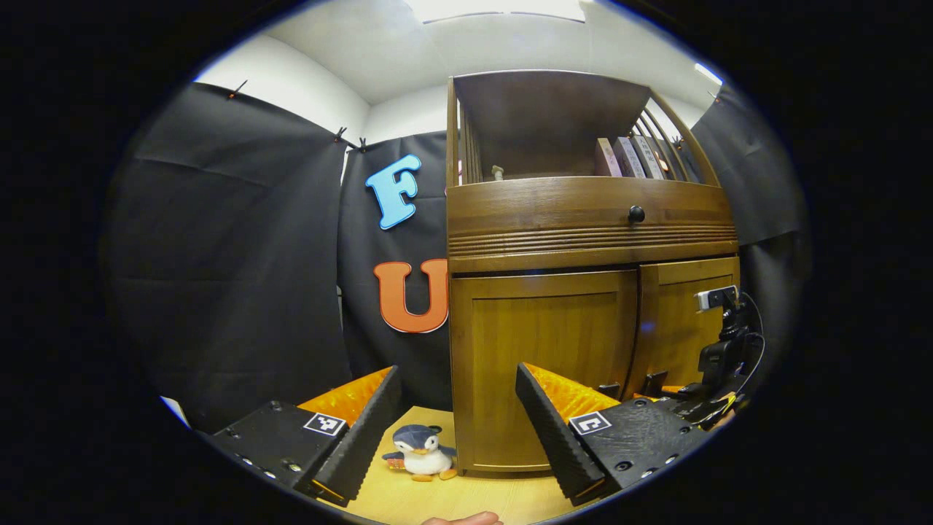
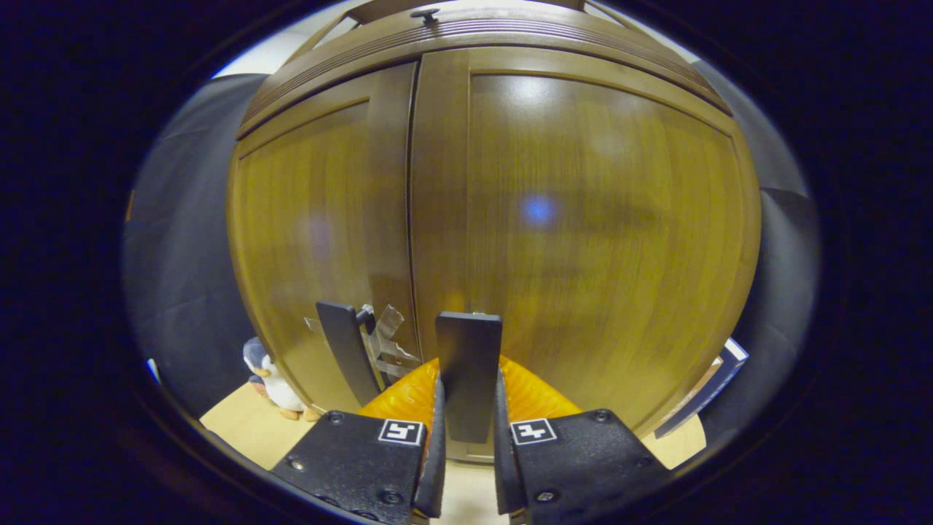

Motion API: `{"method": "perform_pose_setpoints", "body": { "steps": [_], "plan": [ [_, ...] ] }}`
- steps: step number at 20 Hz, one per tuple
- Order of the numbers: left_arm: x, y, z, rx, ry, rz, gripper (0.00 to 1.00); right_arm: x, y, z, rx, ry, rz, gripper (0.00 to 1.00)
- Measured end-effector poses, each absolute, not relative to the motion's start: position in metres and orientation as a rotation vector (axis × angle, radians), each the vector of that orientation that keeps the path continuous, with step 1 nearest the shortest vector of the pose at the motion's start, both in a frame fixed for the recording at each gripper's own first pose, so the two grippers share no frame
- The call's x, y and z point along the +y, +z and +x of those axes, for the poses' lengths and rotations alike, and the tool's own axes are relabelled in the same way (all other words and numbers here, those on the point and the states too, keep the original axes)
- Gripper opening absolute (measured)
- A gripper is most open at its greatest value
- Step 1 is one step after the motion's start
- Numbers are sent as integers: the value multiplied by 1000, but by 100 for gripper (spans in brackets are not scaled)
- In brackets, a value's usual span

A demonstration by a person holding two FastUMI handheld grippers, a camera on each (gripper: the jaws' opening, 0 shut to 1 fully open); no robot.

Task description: Open the right door of the double-door shoe cabinet with the right hand, and open the left door with the left hand.

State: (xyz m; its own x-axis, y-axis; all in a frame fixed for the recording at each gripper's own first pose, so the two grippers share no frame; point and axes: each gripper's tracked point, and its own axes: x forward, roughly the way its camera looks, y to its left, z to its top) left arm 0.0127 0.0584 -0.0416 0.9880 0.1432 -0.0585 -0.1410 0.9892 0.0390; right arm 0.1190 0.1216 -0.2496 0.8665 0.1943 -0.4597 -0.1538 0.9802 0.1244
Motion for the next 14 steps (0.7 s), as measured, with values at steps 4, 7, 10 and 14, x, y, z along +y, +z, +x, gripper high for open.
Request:
{"method": "perform_pose_setpoints", "body": {
  "steps": [4, 7, 10, 14],
  "plan": [
    [58, -47, 8, 77, 135, 35, 95, 119, -247, 106, 487, 179, 92, 30],
    [55, -46, 6, 74, 124, 36, 95, 115, -245, 91, 483, 176, 95, 30],
    [47, -46, 6, 72, 100, 29, 95, 111, -243, 76, 482, 178, 99, 30],
    [32, -47, 6, 72, 57, 29, 95, 105, -240, 56, 486, 179, 108, 30]
  ]
}}
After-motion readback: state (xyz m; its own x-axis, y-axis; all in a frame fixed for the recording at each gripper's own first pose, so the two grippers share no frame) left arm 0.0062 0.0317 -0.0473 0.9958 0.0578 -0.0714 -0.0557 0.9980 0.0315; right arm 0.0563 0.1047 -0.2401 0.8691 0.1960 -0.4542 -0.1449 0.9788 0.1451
